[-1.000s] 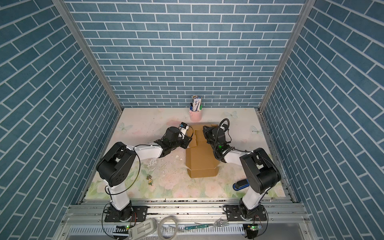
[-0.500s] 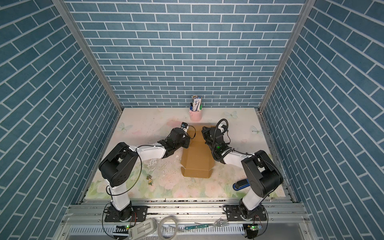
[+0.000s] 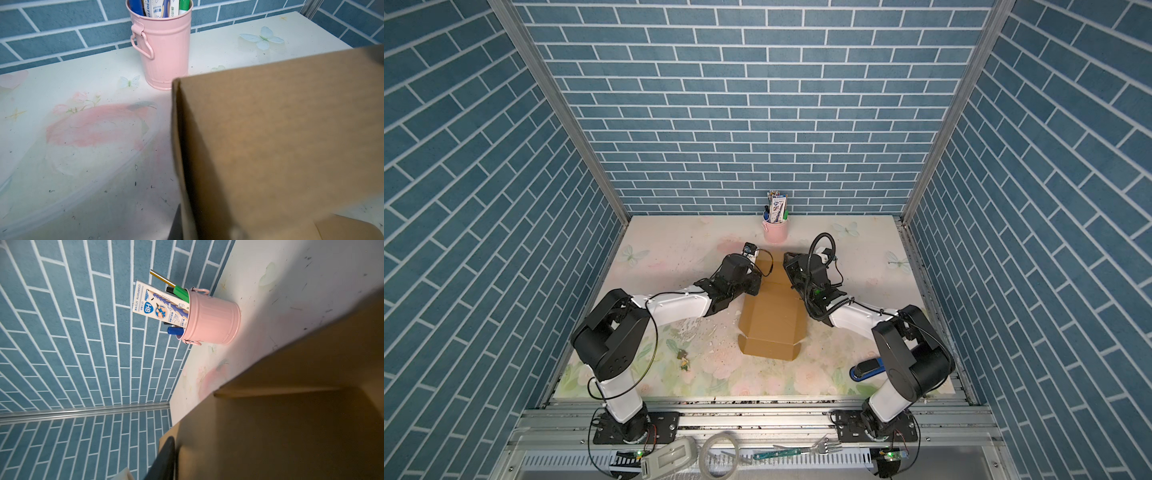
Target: Fold the paper box
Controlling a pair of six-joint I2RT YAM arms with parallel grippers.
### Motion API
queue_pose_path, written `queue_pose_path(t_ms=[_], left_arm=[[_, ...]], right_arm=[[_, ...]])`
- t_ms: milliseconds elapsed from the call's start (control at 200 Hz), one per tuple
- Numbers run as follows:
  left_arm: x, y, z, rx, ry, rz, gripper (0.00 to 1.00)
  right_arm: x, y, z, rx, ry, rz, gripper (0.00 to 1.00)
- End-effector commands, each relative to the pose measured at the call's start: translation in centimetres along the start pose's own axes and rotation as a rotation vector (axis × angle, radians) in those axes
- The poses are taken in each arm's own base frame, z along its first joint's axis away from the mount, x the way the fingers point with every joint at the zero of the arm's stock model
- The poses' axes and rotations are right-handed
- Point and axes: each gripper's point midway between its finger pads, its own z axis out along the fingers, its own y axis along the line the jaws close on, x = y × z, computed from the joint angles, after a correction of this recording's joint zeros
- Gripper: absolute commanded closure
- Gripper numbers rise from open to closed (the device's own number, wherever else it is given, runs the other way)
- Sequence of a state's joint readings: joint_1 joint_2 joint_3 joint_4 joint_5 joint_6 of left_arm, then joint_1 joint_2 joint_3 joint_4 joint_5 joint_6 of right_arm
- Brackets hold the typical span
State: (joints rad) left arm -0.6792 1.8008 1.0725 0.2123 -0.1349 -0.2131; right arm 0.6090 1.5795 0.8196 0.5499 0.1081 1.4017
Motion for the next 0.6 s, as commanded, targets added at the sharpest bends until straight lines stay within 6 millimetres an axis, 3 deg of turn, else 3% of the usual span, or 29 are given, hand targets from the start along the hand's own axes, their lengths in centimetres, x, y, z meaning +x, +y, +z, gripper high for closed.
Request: queue_pose_path(t_ms=[0,210,435,595], left_arm=[[0.0,1.2,-0.8,-0.030,0.023,-0.013,0.97],[0.4,2.8,-0.8,-0.065,0.043,-0.028,0.97],[0.8,3.7,-0.8,-0.080,0.030,-0.040,0.97],[0.9,4.1,-0.9,-0.088,0.025,-0.042,0.97]], right_arm=[[0.3,2.4,-1.5,-0.072,0.025,-0.129,0.51],[0.4,4.2,-5.0,-0.120,0.057,-0.351,0.41],[-2.7,6.0,-8.9,-0.138,-0.015,-0.584,0.40],[-6.2,2.6,-9.0,-0.087,0.005,-0.589,0.40]])
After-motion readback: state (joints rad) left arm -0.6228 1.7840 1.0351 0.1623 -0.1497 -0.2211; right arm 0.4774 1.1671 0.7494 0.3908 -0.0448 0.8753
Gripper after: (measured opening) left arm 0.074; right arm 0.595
